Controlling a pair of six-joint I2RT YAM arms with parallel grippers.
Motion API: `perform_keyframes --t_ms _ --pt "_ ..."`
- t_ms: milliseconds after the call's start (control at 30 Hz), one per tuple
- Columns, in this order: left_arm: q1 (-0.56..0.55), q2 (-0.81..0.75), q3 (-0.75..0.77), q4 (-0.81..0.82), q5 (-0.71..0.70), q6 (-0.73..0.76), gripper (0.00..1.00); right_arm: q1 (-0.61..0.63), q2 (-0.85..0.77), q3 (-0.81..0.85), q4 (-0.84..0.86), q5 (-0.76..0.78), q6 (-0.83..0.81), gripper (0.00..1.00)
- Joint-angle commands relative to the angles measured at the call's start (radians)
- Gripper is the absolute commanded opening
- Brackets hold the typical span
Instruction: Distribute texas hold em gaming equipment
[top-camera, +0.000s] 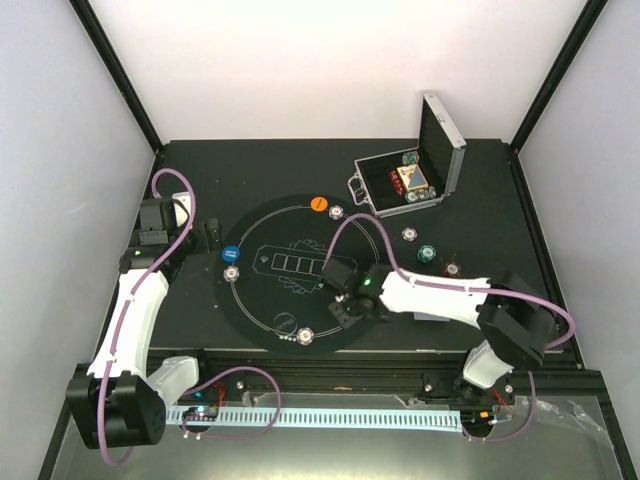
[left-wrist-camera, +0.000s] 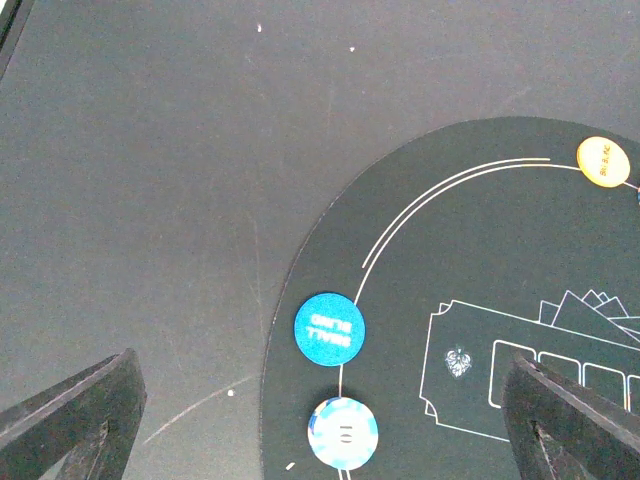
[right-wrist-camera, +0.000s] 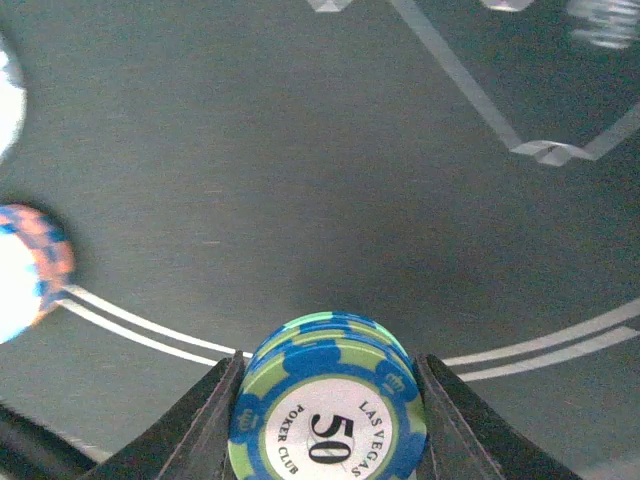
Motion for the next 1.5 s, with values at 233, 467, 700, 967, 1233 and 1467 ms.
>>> perform_keyframes --t_ms 233,467,700,967,1233,1467 --pt "-0.006 -0.009 0.014 0.003 0.009 0.010 0.99 0.189 0.111 0.013 0.146 0.008 -0.072 0.39" --pt "-0.006 -0.010 0.014 0.004 0.009 0.010 0.99 0.212 0.133 0.010 0.185 -0.044 -0.109 0.40" --pt "-0.006 -0.009 0.014 0.004 0.009 0.010 0.99 0.216 0.146 0.009 0.172 -0.045 -0.125 0.45" --pt "-0.007 -0.011 0.014 0.005 0.011 0.010 0.99 0.218 0.081 -0.019 0.158 -0.072 -0.163 0.67" --pt "-0.006 -0.010 0.014 0.005 0.009 0.010 0.99 0.209 -0.116 -0.039 0.086 -0.067 -0.171 0.91" --pt "-0.006 -0.013 0.014 0.004 0.004 0.010 0.99 -0.120 -0.221 -0.023 0.018 0.006 -0.075 0.94"
